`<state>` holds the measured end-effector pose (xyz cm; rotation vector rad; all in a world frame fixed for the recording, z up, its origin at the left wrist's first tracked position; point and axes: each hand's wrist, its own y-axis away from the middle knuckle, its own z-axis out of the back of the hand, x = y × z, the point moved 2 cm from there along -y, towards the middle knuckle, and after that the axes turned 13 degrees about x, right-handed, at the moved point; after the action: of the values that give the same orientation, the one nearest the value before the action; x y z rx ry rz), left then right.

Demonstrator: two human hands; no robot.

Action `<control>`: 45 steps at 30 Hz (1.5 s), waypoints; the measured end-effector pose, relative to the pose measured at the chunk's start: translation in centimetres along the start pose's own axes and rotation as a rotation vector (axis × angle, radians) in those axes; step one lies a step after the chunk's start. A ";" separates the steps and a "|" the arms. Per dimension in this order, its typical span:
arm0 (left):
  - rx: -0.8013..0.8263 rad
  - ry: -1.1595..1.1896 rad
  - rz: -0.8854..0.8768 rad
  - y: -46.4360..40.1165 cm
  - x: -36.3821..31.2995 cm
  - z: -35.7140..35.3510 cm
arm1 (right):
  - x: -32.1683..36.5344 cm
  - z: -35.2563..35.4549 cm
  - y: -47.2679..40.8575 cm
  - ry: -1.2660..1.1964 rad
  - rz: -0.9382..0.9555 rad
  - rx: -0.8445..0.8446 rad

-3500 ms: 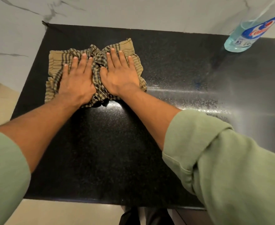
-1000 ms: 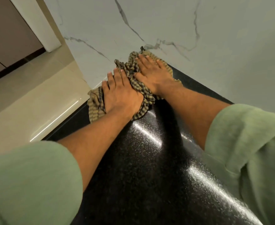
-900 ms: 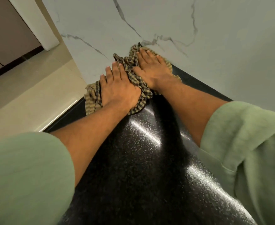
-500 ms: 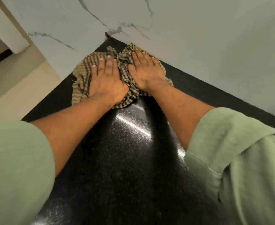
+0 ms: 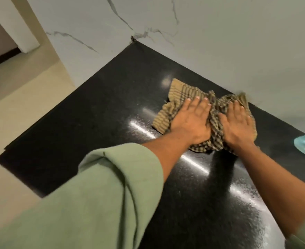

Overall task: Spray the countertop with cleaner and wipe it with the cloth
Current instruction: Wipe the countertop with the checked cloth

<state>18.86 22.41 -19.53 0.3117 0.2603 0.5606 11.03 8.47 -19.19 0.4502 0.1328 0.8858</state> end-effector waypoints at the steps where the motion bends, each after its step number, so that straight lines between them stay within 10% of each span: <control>1: 0.000 -0.008 -0.013 0.6 -0.1 -0.3 | 0.1 -0.4 0.7 -0.012 -0.019 -0.002; 21: 0.030 -0.058 0.078 20.3 18.0 -4.3 | 23.1 -8.0 11.4 0.071 0.414 -0.010; 30: 0.038 -0.083 0.000 26.4 15.7 -6.9 | 19.8 -10.1 17.0 0.171 0.593 0.049; 45: -0.033 -0.029 0.075 12.3 19.9 -1.3 | 22.5 -4.3 3.6 0.122 0.382 -0.008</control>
<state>28.77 43.64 -19.47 0.2978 0.2116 0.6333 21.36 29.16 -19.85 0.4211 0.1578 1.2898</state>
